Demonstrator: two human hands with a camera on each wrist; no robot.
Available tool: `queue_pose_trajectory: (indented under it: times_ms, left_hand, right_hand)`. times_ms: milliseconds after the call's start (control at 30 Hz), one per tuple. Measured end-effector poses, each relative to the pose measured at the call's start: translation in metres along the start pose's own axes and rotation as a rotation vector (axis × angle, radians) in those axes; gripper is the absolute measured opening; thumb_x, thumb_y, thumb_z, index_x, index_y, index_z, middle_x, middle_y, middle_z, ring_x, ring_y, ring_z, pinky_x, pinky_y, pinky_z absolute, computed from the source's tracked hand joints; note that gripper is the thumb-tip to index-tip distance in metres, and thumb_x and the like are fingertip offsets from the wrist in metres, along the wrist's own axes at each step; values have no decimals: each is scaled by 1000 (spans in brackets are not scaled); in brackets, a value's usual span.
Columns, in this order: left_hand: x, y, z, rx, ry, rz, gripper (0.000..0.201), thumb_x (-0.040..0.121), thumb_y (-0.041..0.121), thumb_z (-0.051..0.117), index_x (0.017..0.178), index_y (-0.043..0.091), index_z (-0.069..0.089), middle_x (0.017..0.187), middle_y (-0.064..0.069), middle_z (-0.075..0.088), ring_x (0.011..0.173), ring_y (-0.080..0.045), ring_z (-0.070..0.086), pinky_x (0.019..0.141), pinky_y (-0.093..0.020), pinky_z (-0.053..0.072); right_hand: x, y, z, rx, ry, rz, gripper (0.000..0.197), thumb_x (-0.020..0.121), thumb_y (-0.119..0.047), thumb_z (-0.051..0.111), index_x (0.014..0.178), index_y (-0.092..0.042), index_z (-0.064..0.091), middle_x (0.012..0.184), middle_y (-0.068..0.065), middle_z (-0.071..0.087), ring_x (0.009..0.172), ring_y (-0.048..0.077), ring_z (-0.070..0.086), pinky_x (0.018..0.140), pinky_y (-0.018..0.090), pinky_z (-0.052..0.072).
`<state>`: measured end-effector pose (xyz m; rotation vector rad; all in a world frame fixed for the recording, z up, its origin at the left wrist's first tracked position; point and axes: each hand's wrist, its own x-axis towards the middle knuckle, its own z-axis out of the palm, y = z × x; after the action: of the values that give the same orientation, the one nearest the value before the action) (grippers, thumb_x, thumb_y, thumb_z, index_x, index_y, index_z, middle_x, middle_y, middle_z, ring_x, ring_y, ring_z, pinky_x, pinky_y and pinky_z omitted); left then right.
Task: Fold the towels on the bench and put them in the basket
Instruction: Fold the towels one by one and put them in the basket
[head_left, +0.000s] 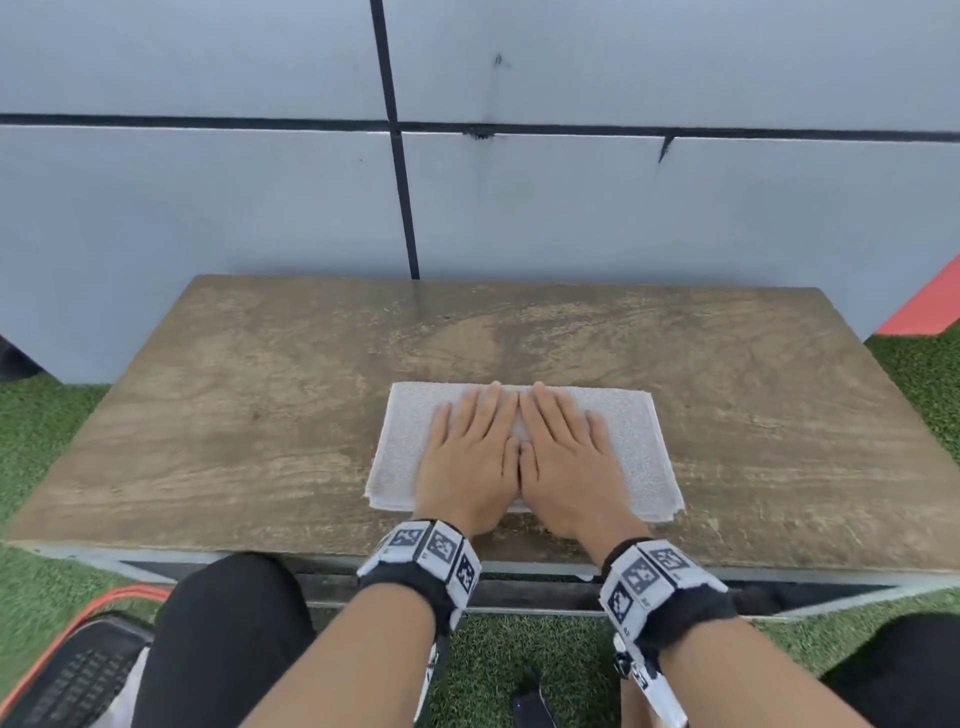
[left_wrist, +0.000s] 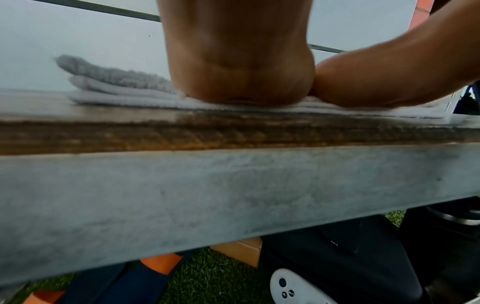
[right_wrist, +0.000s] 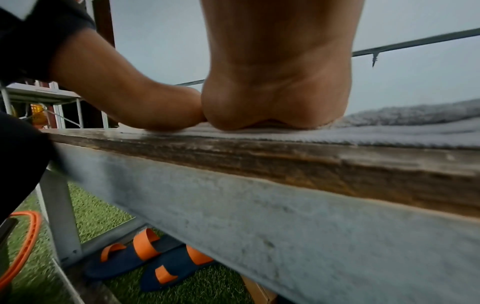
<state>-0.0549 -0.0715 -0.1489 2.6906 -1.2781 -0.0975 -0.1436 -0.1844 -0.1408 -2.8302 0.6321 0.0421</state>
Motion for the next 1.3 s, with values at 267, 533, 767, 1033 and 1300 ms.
queue_pose_trajectory:
  times_ms: [267,533,767,1033,1300]
  left_hand:
    - [1,-14,3,-83,19,-60,60,105,50,15,161,31,4,169,6,-4,155,-16,-8,126,-42,-4]
    - [-7,-39,-2,-103,27,-110,58,106,47,10,160,32,-1,168,7,-9,154,-13,-15,125,-39,-10]
    - [-8,-40,-5,-114,16,-112,58,106,46,10,160,30,-2,168,6,-11,153,-13,-16,125,-39,-9]
    - [-16,-48,-7,-113,11,-185,61,104,52,9,160,30,-4,167,7,-14,153,-11,-16,126,-41,-5]
    - [-17,-45,-9,-80,-21,-253,62,104,53,10,160,31,-5,168,5,-13,154,-14,-15,125,-50,-2]
  right_hand:
    - [1,17,2,-22,54,45,66,102,-55,14,161,-30,-2,169,-4,-10,155,17,-12,126,44,-4]
    - [-1,24,4,-19,83,99,77,98,-66,12,161,-25,-4,169,-2,-11,155,16,-15,126,43,-5]
    - [-10,40,0,-37,93,180,87,94,-73,9,161,-20,-3,169,-2,-9,155,15,-12,126,42,-1]
    - [-19,50,-3,-12,88,217,84,97,-69,9,161,-18,-7,168,-4,-13,154,14,-16,126,46,-3]
    - [-41,34,-13,-78,162,-42,68,93,-71,31,149,-33,33,145,7,33,135,27,31,120,49,22]
